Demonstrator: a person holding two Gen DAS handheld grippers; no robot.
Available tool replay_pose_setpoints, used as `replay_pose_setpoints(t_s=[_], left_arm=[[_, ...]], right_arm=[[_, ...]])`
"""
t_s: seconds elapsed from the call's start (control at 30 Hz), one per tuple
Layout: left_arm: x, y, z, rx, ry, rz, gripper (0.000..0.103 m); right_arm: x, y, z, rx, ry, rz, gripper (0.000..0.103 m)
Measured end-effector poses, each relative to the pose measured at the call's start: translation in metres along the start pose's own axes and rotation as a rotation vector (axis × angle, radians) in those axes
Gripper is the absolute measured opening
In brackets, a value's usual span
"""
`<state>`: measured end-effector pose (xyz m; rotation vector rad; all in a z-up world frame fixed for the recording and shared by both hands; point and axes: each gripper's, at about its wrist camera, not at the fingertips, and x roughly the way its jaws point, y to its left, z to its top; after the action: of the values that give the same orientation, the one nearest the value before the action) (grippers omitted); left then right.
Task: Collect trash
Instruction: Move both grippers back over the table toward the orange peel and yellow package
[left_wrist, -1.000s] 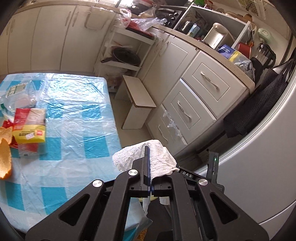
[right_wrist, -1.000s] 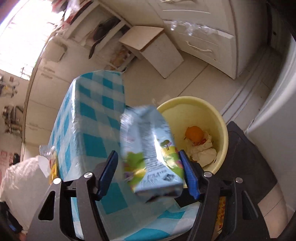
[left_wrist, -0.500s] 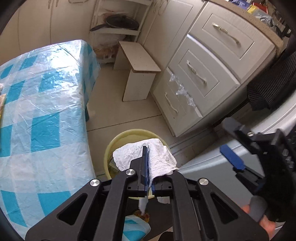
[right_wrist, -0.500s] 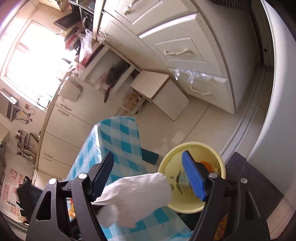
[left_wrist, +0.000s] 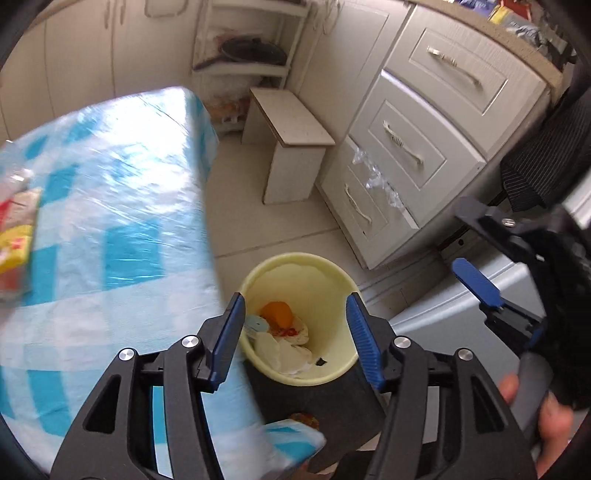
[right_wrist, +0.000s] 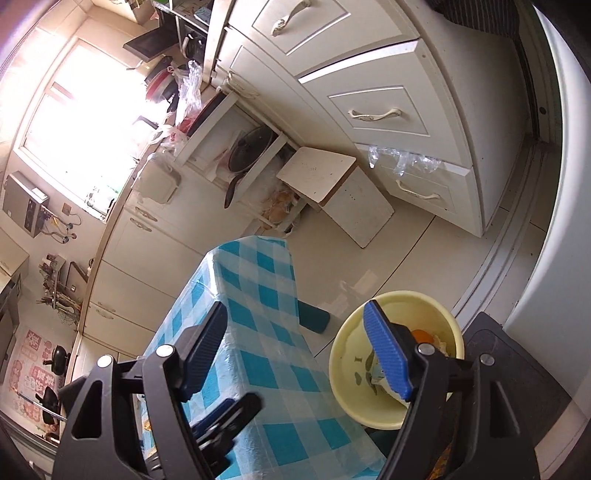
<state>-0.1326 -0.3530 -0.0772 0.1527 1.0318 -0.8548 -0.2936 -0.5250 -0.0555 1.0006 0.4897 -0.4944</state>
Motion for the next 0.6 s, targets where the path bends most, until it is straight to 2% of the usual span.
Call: replay_pose_setpoints(t_s=[0.1,0.3,0.43,0.6], left_arm=[[-0.041,0.023,-0.006,0.000,-0.067,0.039,0.061],[-0.112,0.103,-0.016,-0.087,-0.158,0.201,0.065],[-0.146,0.145,-0.022,-0.136,-0.198,0.300,0.066],[-0.170,0.168,-0.030,-0.150,-0.246,0.389,0.070]], right_arm=[[0.005,0.011,-0.006,-0.027,0.016,0.010,0.074],[0.018,0.046,-0.025,-0.123,0.065,0.035,0.076],[0.029,0.070,-0.042,-0.201,0.102,0.045,0.077],[0.043,0.094,-0.062,-0.287,0.146,0.042,0.078]])
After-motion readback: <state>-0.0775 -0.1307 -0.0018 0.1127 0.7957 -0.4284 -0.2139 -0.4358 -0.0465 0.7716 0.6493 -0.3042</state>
